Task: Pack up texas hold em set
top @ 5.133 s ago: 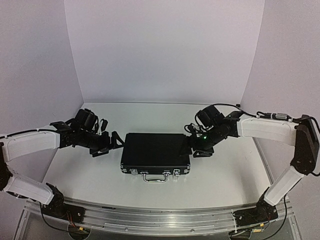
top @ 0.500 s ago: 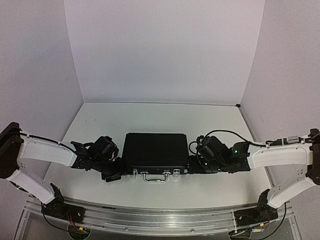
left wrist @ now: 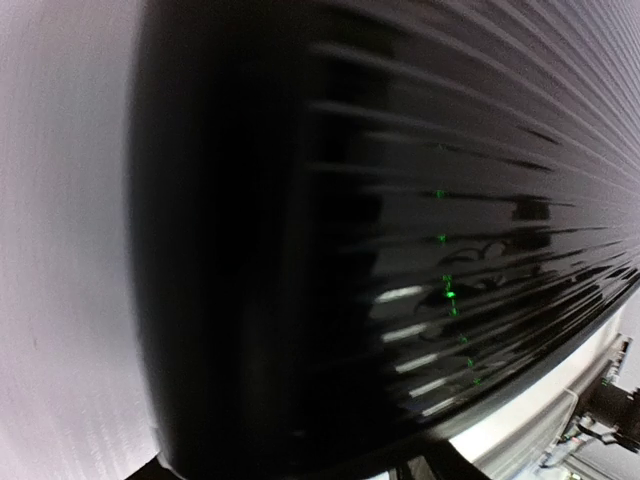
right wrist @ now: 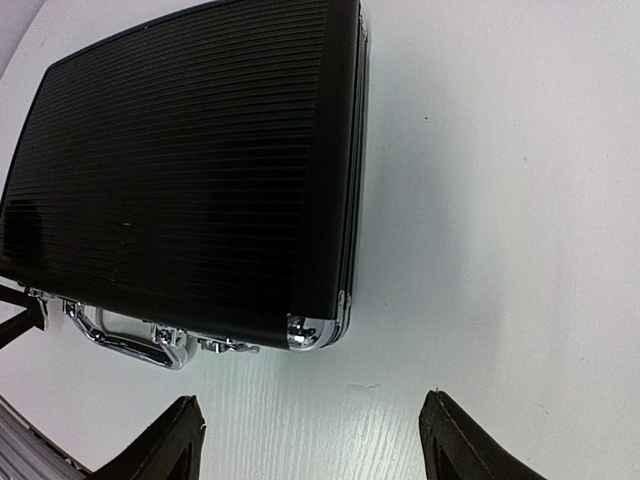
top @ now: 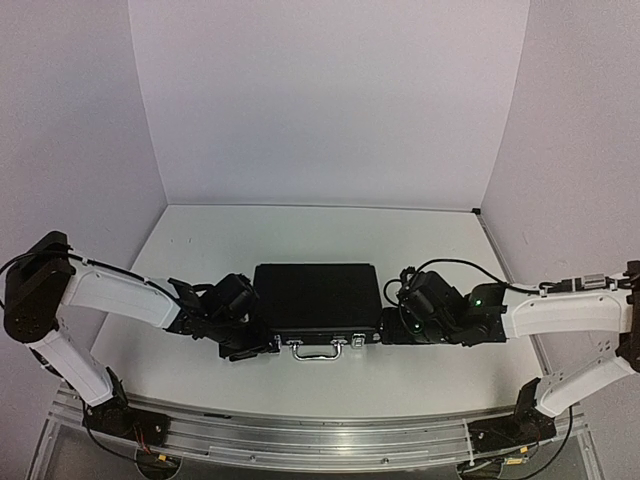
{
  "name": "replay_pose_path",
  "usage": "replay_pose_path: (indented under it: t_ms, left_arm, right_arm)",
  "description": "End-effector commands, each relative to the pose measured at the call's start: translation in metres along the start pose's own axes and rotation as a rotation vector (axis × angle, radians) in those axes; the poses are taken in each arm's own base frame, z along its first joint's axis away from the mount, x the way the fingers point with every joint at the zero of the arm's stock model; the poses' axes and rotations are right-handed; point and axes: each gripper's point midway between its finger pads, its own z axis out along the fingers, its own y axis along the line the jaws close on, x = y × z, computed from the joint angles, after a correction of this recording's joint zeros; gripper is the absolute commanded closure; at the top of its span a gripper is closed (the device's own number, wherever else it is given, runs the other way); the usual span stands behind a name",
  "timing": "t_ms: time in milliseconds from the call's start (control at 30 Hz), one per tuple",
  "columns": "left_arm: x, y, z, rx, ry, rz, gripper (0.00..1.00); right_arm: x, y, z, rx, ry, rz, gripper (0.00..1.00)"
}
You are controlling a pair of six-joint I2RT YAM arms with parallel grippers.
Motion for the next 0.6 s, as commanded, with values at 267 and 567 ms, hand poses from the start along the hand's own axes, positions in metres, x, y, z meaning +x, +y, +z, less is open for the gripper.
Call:
replay_pose_path:
  t_ms: [267, 567]
  left_arm:
    - [0.020, 0.093, 0.024, -0.492, -0.140, 0.013, 0.64]
    - [0.025, 0.080, 0.025, -0.472, -0.279, 0.152, 0.60]
  right_arm:
    - [-0.006, -0.013, -0.004, 0.049, -0.050, 0.005, 0.27]
    - [0.001, -0.025, 0.003, 0.099, -0.045, 0.006, 0.27]
